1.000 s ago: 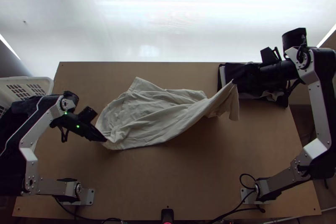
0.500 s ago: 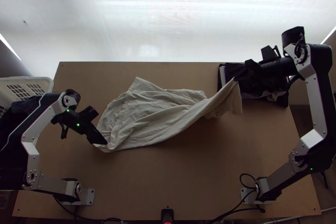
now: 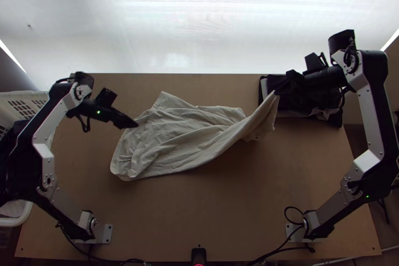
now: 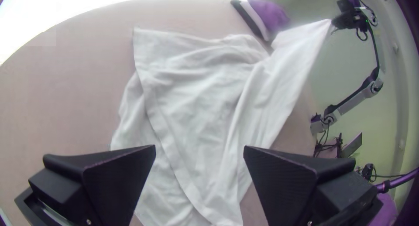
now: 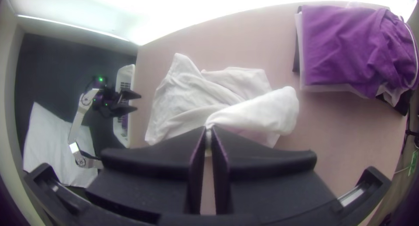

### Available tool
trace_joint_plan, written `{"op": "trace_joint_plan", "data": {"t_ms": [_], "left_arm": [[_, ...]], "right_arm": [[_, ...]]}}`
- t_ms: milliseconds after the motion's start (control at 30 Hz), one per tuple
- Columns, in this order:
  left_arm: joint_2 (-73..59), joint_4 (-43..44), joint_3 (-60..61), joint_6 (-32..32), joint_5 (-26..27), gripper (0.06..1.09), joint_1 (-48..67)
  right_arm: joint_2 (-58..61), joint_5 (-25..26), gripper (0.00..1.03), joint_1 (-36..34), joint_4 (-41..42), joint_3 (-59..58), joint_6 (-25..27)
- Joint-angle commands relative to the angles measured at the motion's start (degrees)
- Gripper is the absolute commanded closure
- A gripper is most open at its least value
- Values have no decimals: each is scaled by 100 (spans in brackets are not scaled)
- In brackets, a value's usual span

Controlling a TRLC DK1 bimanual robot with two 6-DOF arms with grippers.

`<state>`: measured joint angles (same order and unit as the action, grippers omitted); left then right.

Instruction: Fold the t-shirt

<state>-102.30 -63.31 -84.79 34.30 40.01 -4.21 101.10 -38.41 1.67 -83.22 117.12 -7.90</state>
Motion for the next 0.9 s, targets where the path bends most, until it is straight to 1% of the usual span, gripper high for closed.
{"op": "trace_joint_plan", "data": {"t_ms": [0,133,333,500,700,867], "left_arm": [[-1213,556,-1505,-759,191,11,482],[-1741,556,-2129,-970,191,11,667],[-2365,477,-2665,-1093,165,11,711],[-2725,513,-2929,-1031,-81,11,667],[-3041,504,-3149,-838,-195,11,649],[-3252,477,-3368,-820,-230,11,693]], "right_arm": [[33,141,100,105,60,118,-80],[50,159,100,105,69,180,-133],[41,168,100,61,69,180,-168],[-29,168,100,26,60,153,-194],[-90,176,100,-35,60,109,-185],[-126,176,100,-71,69,92,-203]]}}
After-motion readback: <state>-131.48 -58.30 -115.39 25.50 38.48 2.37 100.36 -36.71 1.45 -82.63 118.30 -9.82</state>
